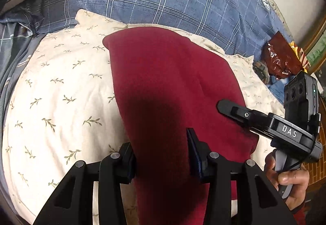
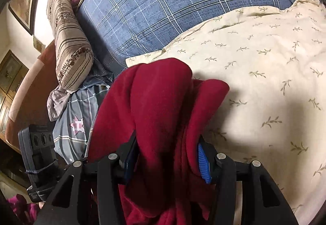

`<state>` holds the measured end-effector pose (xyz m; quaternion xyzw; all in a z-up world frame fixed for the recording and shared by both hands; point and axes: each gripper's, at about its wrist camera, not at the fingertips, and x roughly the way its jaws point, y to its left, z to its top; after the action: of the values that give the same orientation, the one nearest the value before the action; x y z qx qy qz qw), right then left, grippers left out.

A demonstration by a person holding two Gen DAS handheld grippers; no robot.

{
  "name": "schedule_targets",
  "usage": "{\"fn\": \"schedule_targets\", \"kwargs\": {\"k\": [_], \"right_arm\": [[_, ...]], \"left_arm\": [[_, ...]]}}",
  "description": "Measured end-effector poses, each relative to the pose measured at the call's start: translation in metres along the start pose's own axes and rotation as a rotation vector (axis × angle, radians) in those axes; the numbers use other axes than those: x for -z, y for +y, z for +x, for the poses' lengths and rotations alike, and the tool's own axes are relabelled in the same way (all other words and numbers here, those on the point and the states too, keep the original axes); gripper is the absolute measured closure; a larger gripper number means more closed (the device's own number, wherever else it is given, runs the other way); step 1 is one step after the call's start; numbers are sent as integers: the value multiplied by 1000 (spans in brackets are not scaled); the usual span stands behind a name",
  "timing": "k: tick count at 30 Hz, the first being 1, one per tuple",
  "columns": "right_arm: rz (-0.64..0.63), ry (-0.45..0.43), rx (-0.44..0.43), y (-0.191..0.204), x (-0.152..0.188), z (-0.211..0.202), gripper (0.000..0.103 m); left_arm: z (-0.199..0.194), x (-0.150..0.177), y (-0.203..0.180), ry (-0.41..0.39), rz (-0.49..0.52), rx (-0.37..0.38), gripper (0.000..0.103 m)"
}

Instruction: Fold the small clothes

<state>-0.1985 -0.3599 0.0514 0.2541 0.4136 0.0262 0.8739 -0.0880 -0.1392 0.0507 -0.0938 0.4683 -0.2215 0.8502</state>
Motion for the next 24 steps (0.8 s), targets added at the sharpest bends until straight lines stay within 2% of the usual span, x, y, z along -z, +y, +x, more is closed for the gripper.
{"fn": "schedule_targets", "kwargs": {"k": [7, 10, 13, 16, 18, 20, 21, 24], "right_arm": [[10, 5, 30, -10, 5, -1, 41], [-41, -53, 84, 0, 8, -24, 41], [-94, -121, 92, 13, 9, -43, 41], [-166, -107, 101, 28, 9, -42, 44], [-198, -85, 146, 32, 8, -31, 45], [-215, -63, 189, 30, 5, -15, 59], [-201, -48, 181, 28, 4, -9, 73], [-195, -53, 161, 24, 4, -8, 82]], "left_arm": [[8, 6, -1, -3, 6, -41, 47], [8, 8, 0, 0, -1, -43, 44], [5, 6, -1, -3, -8, -56, 41], [-2, 6, -2, -21, -9, -75, 41], [-10, 7, -3, -48, 0, -96, 41], [-18, 9, -5, -76, 12, -112, 41], [-22, 9, -6, -81, 13, -113, 41], [-30, 11, -9, -98, 19, -107, 40]]}}
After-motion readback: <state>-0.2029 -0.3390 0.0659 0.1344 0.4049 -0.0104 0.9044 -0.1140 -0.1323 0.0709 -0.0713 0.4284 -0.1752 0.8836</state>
